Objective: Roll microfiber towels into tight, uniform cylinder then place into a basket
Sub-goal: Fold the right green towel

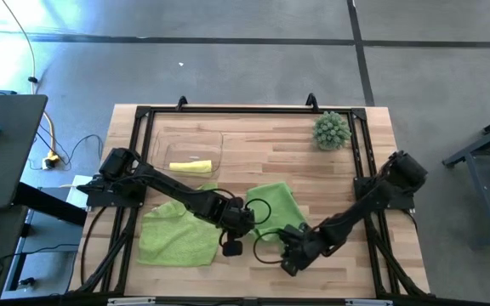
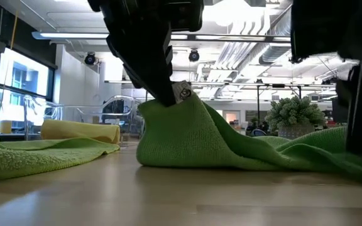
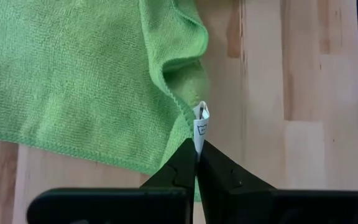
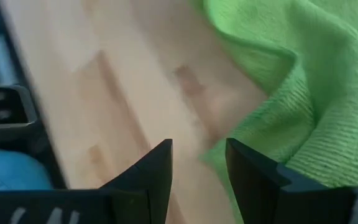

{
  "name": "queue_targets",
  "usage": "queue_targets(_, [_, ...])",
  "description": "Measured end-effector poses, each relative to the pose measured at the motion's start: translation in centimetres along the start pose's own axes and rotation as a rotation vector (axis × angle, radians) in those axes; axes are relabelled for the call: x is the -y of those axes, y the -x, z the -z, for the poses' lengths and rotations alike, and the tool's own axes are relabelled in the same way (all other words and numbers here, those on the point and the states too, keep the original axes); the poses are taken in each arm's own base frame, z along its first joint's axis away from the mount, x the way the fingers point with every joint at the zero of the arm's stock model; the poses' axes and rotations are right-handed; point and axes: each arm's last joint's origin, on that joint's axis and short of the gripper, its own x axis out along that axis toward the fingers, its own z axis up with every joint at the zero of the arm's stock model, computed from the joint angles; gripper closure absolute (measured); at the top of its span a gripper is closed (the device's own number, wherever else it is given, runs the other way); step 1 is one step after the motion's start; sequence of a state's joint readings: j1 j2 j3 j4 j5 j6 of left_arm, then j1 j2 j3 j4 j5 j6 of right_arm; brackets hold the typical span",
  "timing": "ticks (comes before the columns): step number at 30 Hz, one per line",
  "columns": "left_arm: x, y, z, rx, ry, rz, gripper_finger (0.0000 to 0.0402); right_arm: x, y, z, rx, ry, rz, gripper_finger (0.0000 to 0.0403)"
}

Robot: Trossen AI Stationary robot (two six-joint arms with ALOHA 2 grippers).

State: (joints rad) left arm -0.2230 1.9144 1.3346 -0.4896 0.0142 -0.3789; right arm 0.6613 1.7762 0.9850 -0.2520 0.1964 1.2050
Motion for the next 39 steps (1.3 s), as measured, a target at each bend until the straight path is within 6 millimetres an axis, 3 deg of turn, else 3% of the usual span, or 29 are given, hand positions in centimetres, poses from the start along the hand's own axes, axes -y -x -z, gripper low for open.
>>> queue_targets(10, [-0.1, 0.0, 0.1, -0.012, -0.022, -0.007, 0.0402, 1.4, -0.4, 0.1, 0.06, -0.111, 0.147, 0.0263])
queue_targets(28, [-0.1, 0.0, 0.1, -0.003, -0.034, -0.014, 0.0401, 2.7, -2.3, 0.9, 0.065, -0.052, 0.295, 0.0267])
queue_targets(32, [-0.1, 0.0, 0.0, 0.003, -0.034, -0.03, 0.0401, 2.9, -2.2, 1.0, 0.059, -0.036, 0.314, 0.0297])
queue_targets(39, [-0.1, 0.0, 0.0, 0.004, -0.034, -0.03, 0.0401, 3.1, -2.1, 1.0, 0.035, 0.075, 0.339, 0.0393])
